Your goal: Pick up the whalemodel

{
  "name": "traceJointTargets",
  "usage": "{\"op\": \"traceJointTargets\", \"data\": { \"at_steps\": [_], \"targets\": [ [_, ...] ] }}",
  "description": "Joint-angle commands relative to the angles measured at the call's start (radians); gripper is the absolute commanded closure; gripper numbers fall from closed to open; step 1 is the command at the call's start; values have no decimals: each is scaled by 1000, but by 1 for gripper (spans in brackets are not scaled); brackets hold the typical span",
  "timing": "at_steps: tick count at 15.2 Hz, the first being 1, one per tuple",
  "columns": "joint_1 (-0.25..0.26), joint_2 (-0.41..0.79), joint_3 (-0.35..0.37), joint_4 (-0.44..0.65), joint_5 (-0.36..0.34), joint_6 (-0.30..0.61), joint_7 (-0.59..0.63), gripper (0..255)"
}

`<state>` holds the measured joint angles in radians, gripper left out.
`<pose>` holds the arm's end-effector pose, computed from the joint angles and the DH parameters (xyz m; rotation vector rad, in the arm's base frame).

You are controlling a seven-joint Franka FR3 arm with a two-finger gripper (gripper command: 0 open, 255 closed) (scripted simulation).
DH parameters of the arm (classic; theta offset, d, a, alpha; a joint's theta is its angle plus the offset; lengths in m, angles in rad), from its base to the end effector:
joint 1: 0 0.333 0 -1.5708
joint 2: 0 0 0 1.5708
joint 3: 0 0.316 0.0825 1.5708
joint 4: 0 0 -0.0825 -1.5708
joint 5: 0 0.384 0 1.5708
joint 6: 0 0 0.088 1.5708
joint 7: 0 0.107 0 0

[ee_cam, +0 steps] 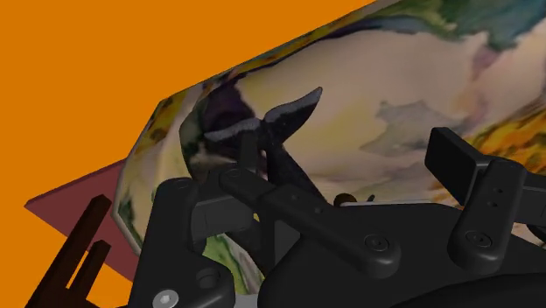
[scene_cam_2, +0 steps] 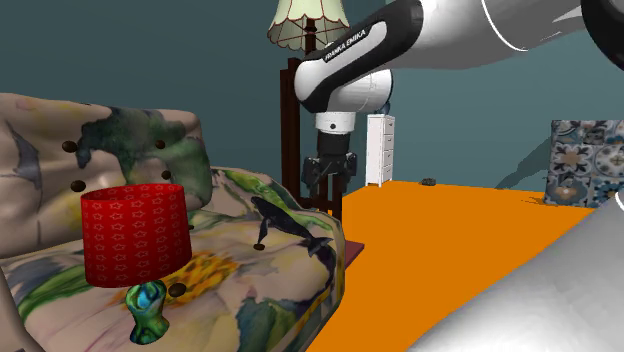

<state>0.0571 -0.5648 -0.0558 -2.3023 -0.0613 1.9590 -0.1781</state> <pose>0.4026 -0.0073 0.5763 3.0600 0.3096 0.3361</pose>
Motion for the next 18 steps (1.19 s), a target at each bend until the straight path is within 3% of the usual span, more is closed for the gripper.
{"op": "traceJointTargets", "data": {
  "at_steps": [1, 10, 16, 18],
  "targets": [
    [11, 56, -24, 3, 11, 70, -47, 0],
    [80, 370, -99, 137, 132, 295, -265, 0],
    [105, 590, -114, 293, 266, 374, -436, 0],
    [104, 606, -112, 295, 276, 389, -448, 0]
  ]
}}
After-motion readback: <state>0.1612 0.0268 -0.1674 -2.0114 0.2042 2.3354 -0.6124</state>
